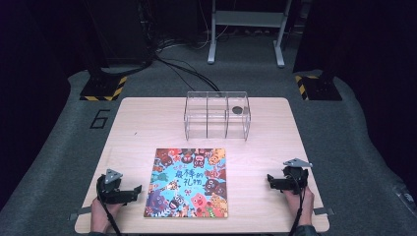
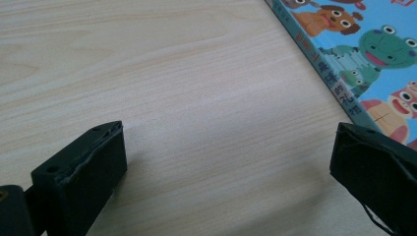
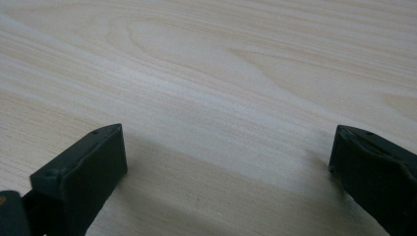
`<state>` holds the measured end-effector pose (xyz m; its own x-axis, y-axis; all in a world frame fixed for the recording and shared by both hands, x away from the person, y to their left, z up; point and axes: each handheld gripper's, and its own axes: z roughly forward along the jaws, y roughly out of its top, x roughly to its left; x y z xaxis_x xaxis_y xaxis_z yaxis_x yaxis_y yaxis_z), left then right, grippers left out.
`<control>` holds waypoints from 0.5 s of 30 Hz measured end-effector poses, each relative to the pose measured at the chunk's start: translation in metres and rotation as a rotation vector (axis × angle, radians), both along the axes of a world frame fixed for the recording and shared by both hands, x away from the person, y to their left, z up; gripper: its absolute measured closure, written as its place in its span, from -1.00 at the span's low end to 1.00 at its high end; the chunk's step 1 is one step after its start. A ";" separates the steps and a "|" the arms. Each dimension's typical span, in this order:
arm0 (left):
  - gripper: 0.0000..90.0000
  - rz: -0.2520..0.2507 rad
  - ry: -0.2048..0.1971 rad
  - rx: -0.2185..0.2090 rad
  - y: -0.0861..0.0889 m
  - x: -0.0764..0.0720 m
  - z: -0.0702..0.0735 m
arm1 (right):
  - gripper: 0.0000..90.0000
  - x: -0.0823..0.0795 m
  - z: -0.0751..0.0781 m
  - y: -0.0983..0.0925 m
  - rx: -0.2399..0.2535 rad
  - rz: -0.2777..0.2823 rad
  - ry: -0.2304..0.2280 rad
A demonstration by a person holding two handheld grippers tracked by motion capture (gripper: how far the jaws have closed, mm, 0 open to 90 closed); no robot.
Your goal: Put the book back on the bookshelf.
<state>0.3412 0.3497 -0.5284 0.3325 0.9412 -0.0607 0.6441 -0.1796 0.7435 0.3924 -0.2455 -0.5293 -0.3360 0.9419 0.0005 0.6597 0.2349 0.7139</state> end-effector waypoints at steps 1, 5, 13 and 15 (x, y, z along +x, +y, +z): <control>-1.00 -0.011 0.001 -0.011 0.000 -0.001 0.003 | -0.99 0.000 0.000 0.001 0.006 -0.006 0.000; -1.00 -0.032 -0.014 -0.047 -0.006 -0.004 0.011 | -0.99 0.000 0.000 0.001 0.003 -0.006 -0.001; -1.00 -0.087 0.012 -0.067 -0.025 -0.005 0.014 | -0.99 0.000 0.000 0.000 0.001 -0.004 0.000; -1.00 -0.087 0.003 -0.083 -0.030 -0.004 0.012 | -0.99 0.000 0.000 0.000 0.000 -0.002 0.000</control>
